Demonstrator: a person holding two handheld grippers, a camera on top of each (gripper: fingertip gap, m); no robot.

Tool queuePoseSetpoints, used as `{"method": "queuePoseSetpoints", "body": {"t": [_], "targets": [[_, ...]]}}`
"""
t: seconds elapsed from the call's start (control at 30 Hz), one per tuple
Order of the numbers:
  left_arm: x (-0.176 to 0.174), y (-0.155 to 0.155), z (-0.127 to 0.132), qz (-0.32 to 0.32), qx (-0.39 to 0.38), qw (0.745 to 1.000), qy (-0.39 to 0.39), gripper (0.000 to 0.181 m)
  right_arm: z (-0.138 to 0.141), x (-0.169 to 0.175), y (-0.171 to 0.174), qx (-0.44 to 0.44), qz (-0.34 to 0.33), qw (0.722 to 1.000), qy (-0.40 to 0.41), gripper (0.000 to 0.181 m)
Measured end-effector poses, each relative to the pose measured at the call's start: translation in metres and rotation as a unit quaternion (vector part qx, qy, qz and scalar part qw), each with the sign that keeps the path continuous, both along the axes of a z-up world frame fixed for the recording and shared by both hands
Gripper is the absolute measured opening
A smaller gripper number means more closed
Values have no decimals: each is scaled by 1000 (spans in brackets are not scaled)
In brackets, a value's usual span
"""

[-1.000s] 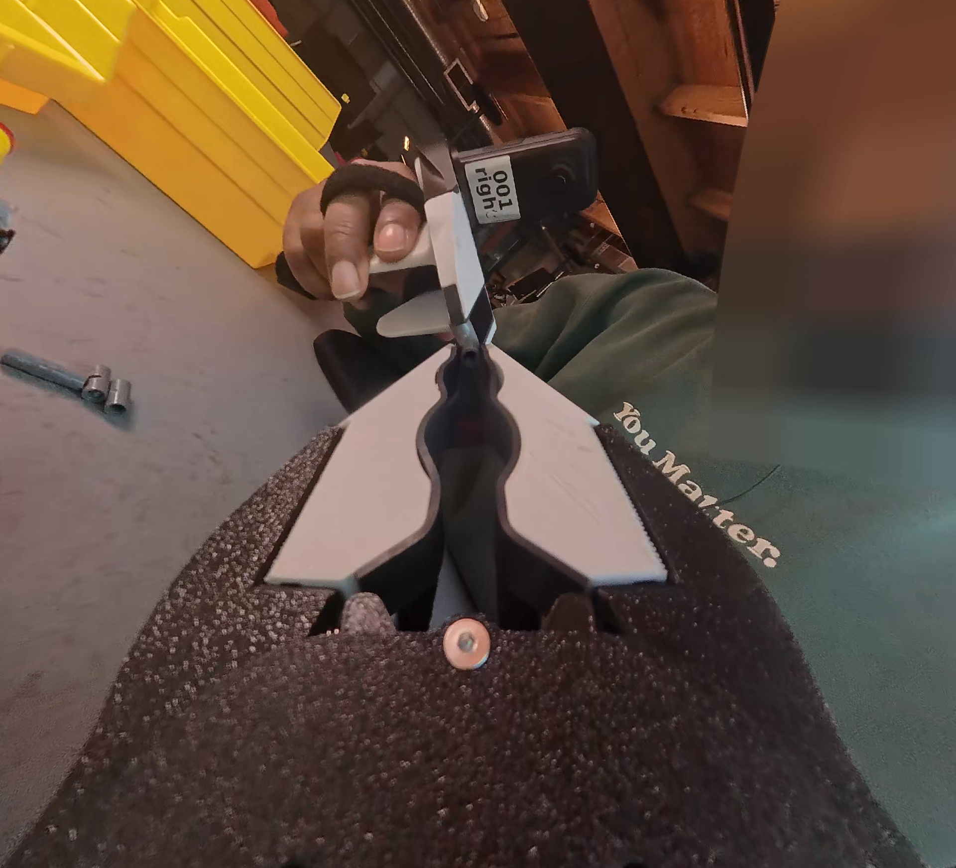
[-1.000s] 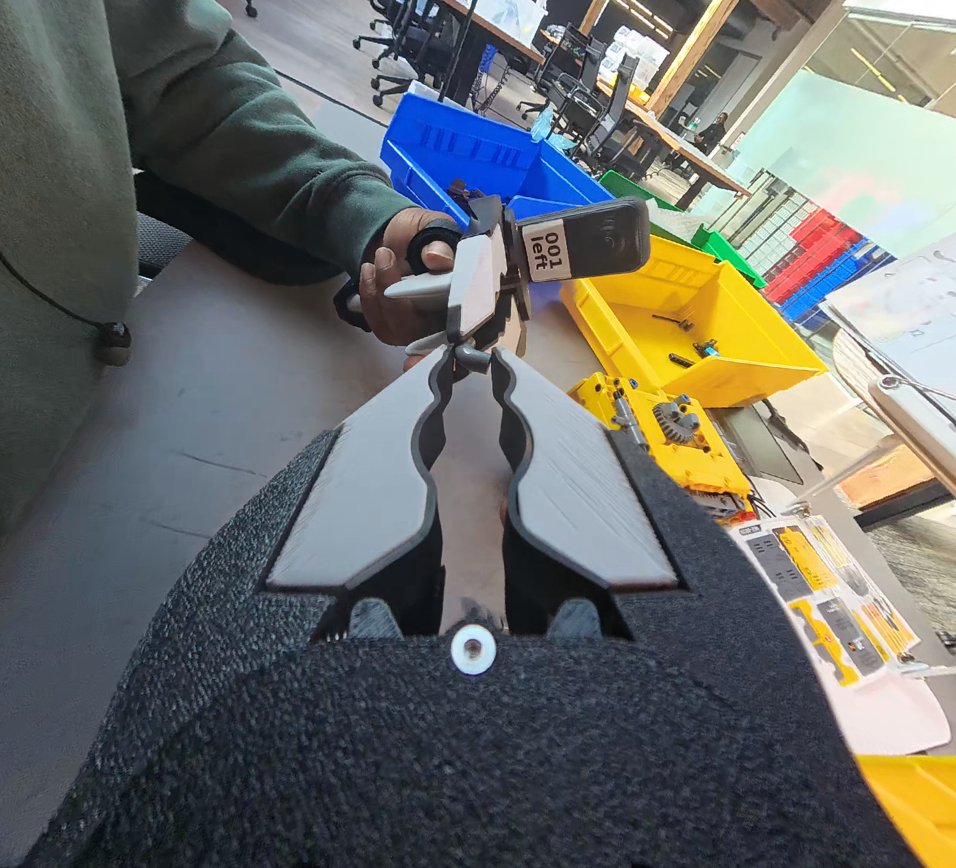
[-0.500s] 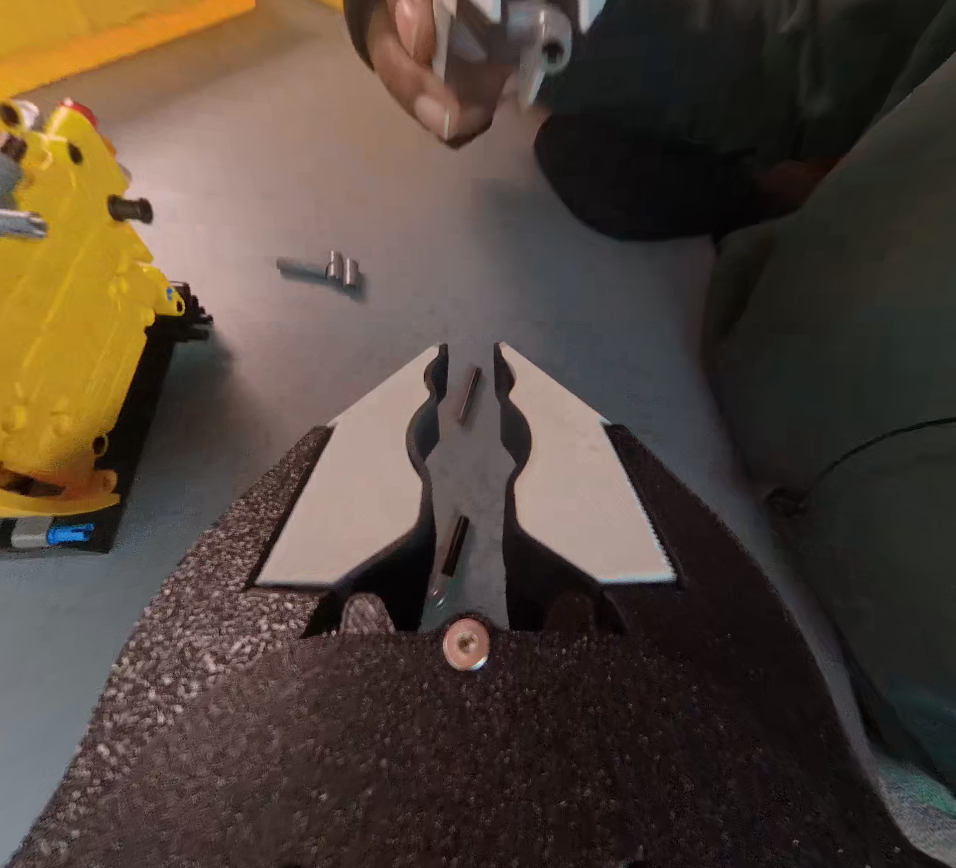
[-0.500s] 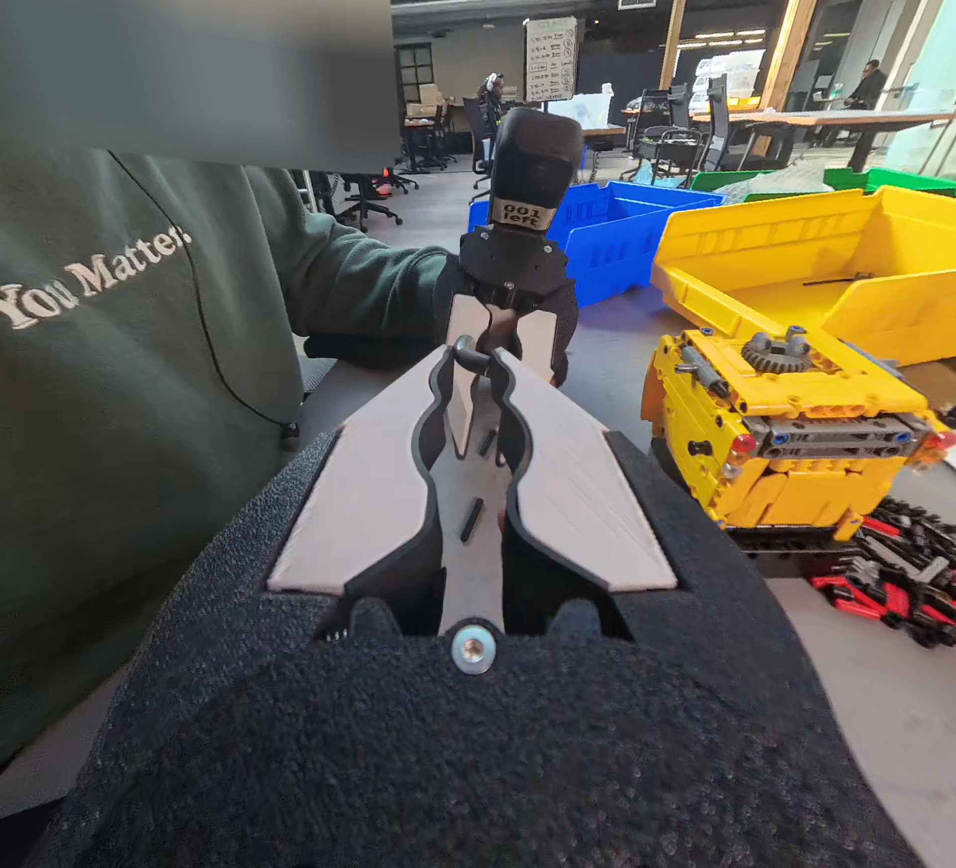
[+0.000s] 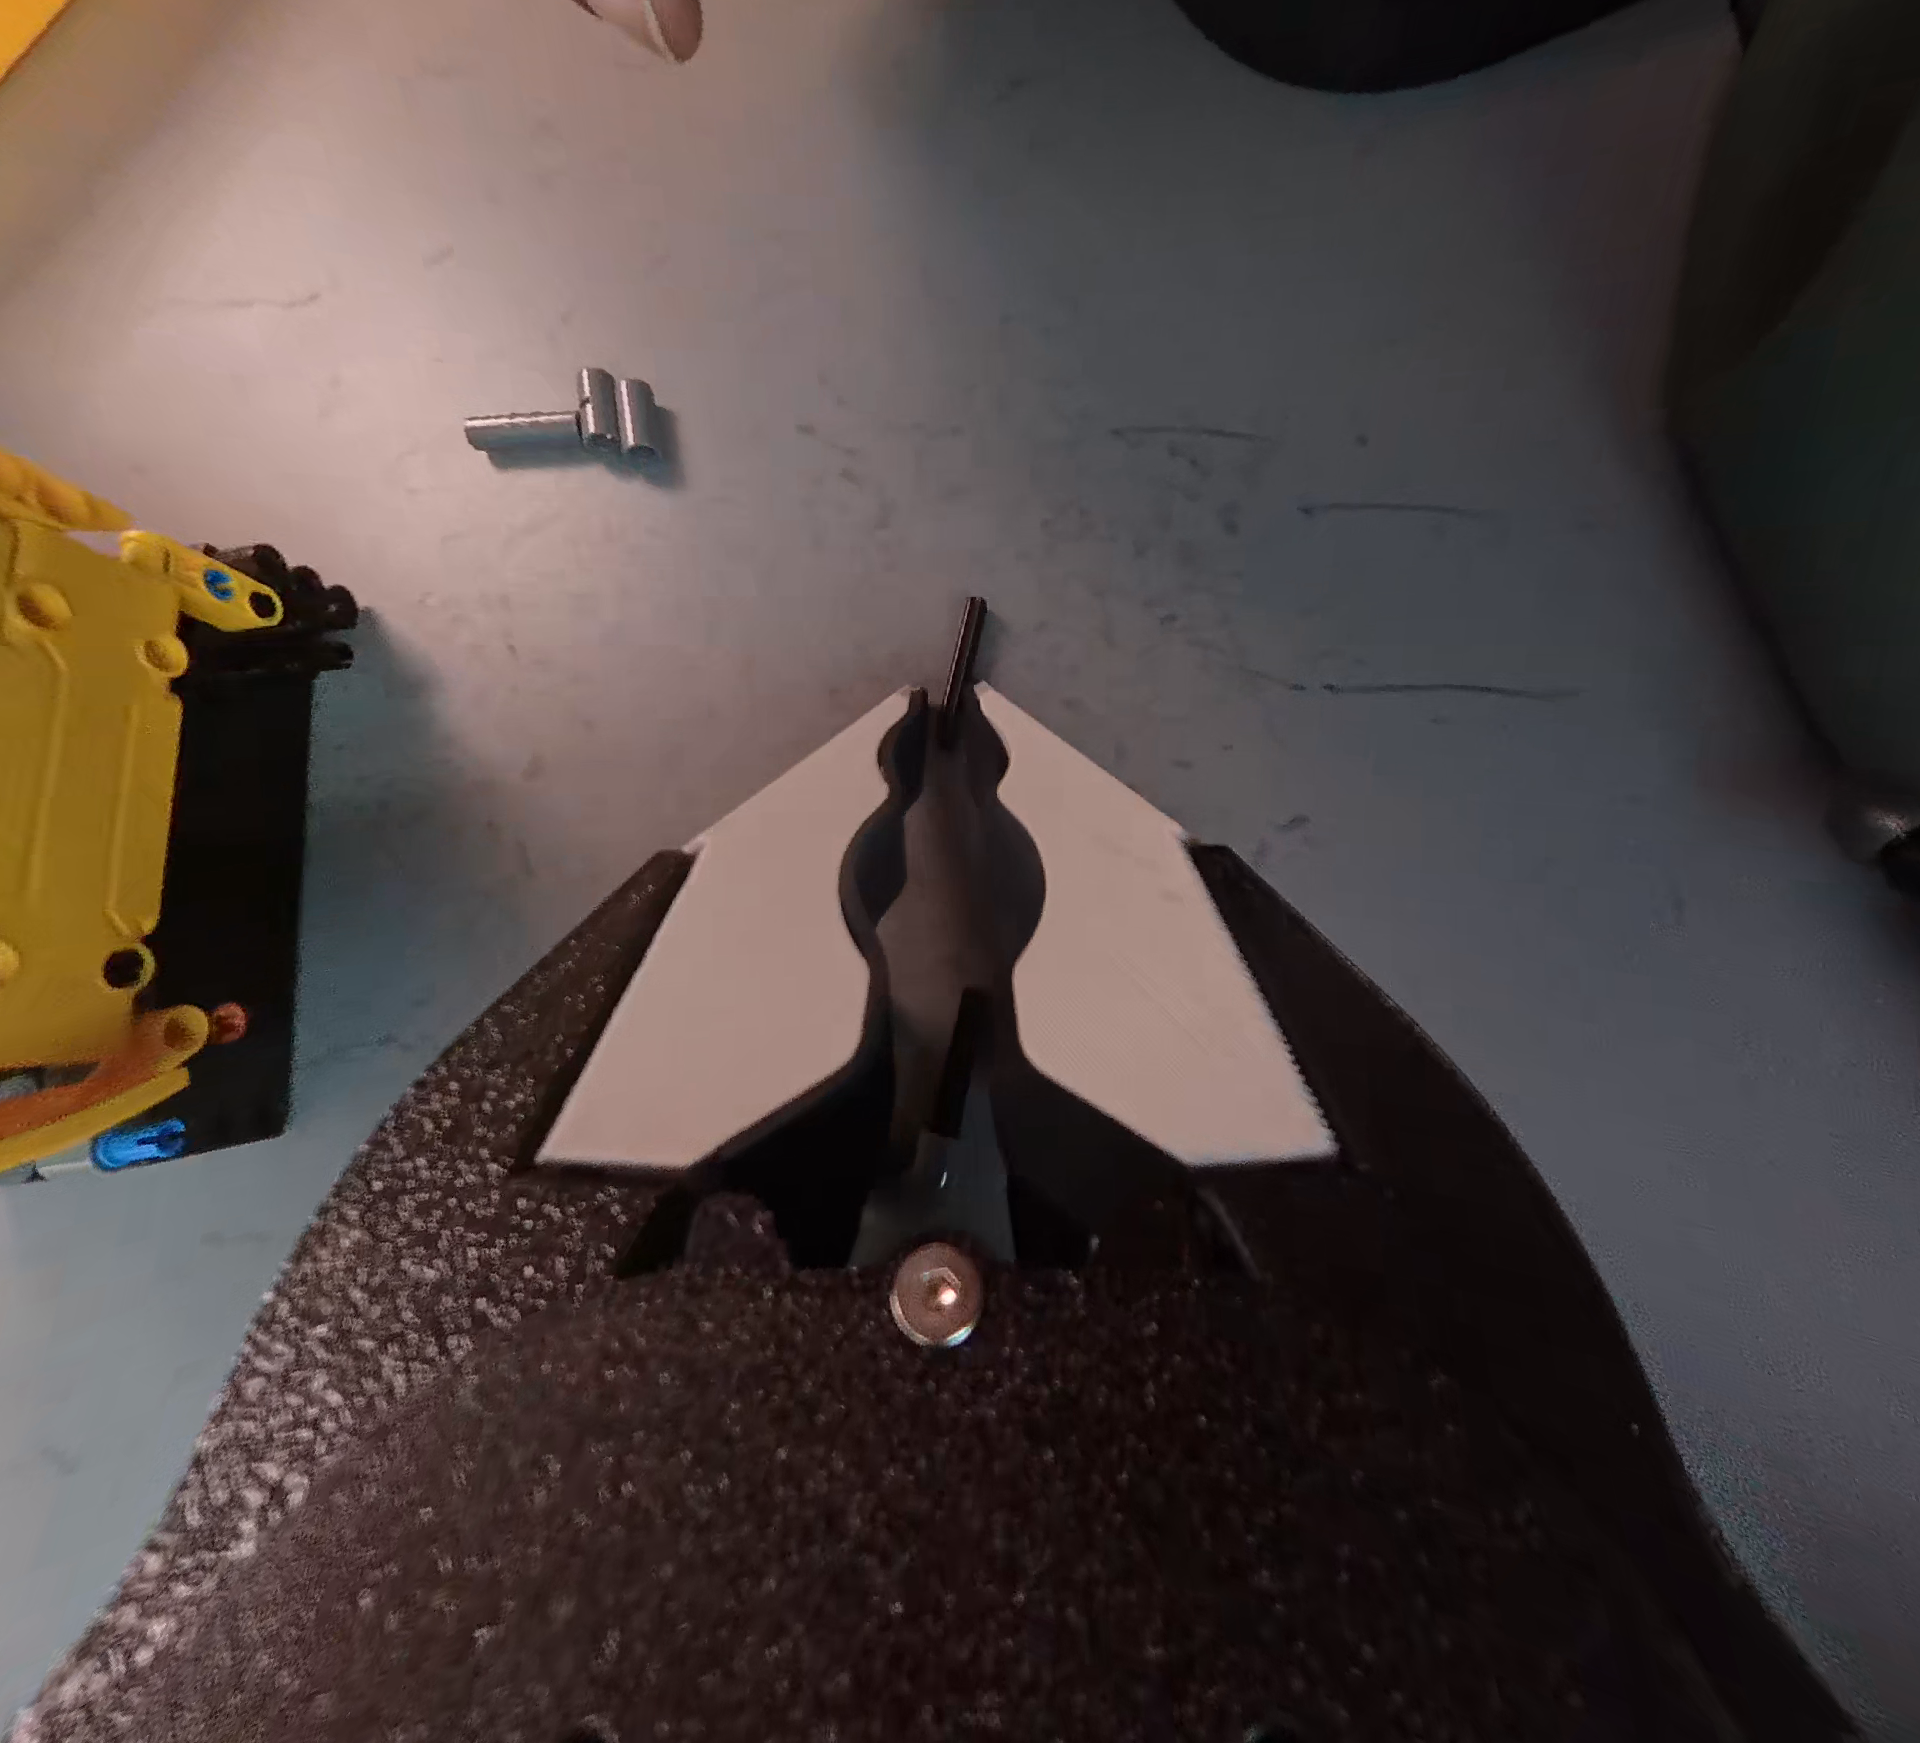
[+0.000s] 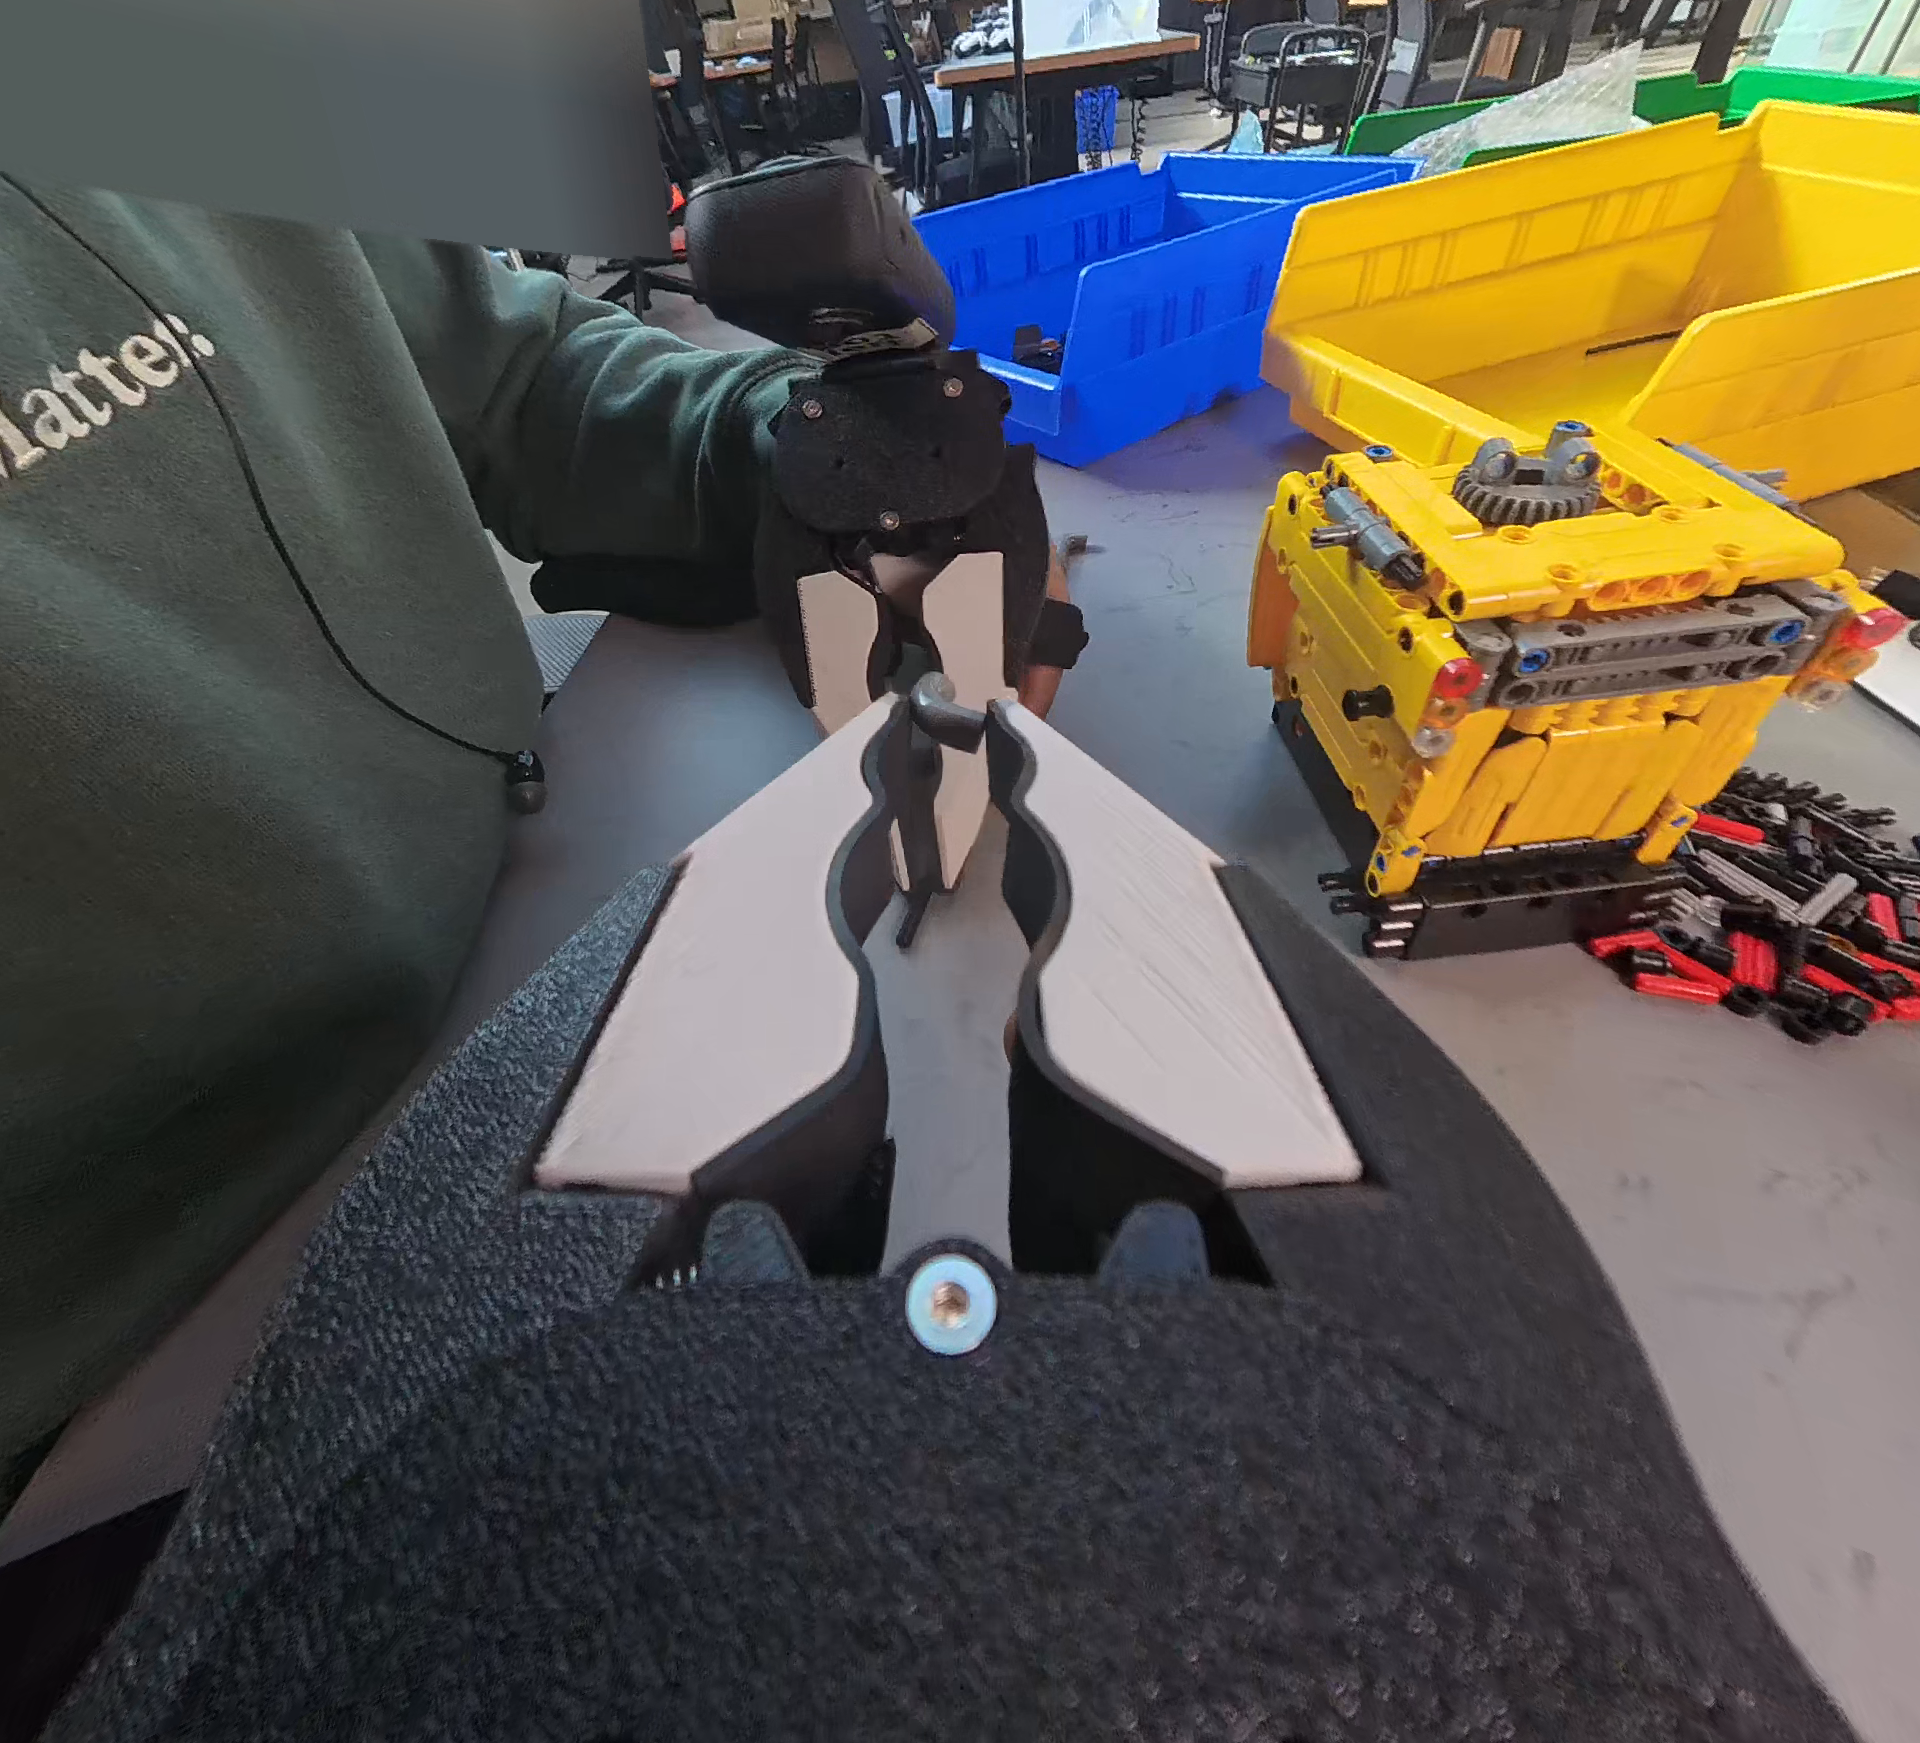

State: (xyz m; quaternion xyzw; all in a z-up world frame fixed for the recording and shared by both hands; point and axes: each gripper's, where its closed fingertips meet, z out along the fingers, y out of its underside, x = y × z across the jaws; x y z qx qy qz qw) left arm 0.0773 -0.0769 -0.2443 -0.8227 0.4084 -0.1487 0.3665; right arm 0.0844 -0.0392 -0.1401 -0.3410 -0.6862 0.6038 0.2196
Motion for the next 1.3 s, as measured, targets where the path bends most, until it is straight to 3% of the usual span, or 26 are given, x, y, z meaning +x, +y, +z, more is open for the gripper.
{"method": "queuePoseSetpoints", "body": {"t": [0.27,0.33,0.4,0.5,0.63,0.83,1.03,1.3], "targets": [[4,4,1,-15,22,998,51,2,-2,-1,3,-5,-13,1000,-5,14],[12,-1,12,-11,-17,999,-37,2,-4,1,2,5,-9,1000,-6,14],[13,-4,41,-4,-41,988,-150,2,-1,6,0,12,-1,1000,2,14],[13,-7,89,-8,-55,950,-308,2,4,17,-6,17,19,1000,17,14],[18,-12,109,-19,-105,906,-411,2,10,22,-15,-1,48,999,22,14],[24,-12,99,-13,-179,873,-454,2,5,22,-23,-39,86,996,-2,13],[25,-11,93,-10,-220,856,-468,2,0,22,-23,-74,122,989,-32,13],[27,-12,90,-8,-236,849,-473,3,-8,22,-27,-79,141,985,-55,13]]}}
